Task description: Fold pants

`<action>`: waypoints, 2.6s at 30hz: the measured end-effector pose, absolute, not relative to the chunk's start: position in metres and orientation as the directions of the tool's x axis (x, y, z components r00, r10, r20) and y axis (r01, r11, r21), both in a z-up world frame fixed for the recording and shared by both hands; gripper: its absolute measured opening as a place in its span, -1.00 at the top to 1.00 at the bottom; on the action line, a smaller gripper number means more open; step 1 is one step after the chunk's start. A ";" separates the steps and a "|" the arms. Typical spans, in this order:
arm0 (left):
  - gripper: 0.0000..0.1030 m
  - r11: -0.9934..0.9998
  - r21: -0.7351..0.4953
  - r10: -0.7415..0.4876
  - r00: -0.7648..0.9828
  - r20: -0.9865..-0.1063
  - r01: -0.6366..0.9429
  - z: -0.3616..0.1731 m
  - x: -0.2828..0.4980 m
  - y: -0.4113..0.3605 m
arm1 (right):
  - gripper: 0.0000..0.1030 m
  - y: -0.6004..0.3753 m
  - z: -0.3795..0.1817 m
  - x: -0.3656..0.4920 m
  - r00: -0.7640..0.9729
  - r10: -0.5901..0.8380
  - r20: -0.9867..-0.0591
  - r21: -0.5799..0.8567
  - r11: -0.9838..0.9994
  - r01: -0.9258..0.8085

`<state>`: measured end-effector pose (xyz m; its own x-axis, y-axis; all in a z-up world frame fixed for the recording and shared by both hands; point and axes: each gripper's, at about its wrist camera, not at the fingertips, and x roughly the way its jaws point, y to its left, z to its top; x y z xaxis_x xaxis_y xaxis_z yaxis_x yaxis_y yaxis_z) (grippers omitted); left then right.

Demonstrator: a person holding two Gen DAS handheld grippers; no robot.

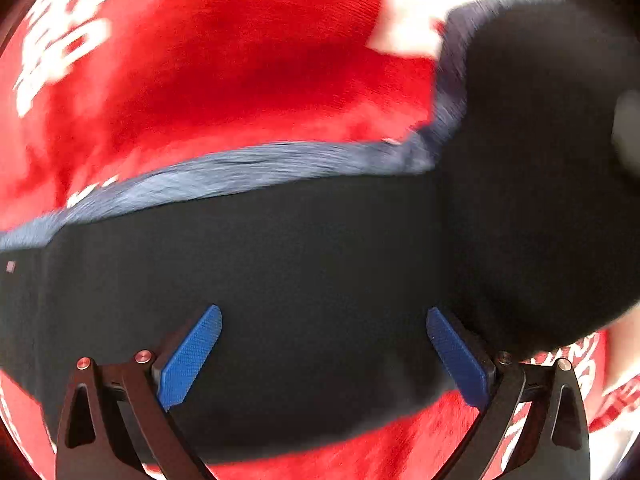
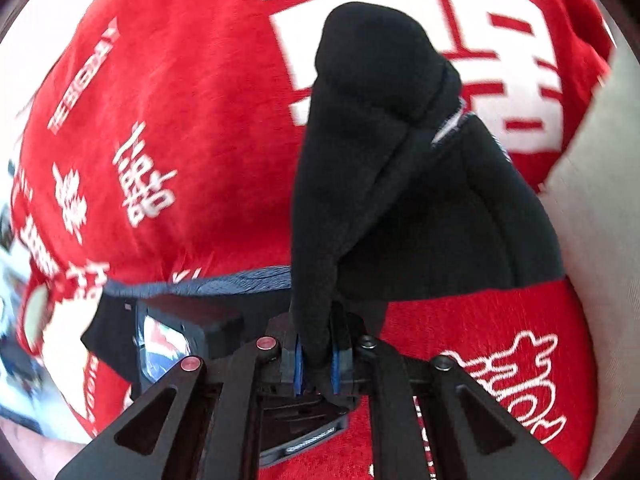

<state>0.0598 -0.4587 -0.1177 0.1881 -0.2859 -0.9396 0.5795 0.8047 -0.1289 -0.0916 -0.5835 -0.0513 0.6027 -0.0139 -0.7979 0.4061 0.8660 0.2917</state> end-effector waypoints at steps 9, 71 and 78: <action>-1.00 0.896 -0.035 -0.176 0.281 -0.943 0.442 -0.086 0.116 -0.325 | 0.79 -0.491 -0.061 -0.052 0.510 -0.074 -0.857 0.076 0.961 0.267; 0.92 0.694 -0.373 -0.366 -0.145 -0.919 0.615 -0.088 0.111 -0.321 | 0.35 -0.486 -0.105 -0.123 0.303 0.031 -0.952 0.179 0.861 0.475; 0.91 0.718 -0.373 -0.373 -0.127 -0.919 0.588 -0.102 0.108 -0.316 | 0.35 -0.509 -0.100 -0.107 0.351 0.052 -0.935 0.228 0.848 0.479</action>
<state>0.1079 -0.3163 -0.1019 -0.1272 -0.3731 -0.9190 0.5877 0.7180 -0.3728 -0.1073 -0.5086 -0.1004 0.3510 0.0525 -0.9349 0.4793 0.8477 0.2275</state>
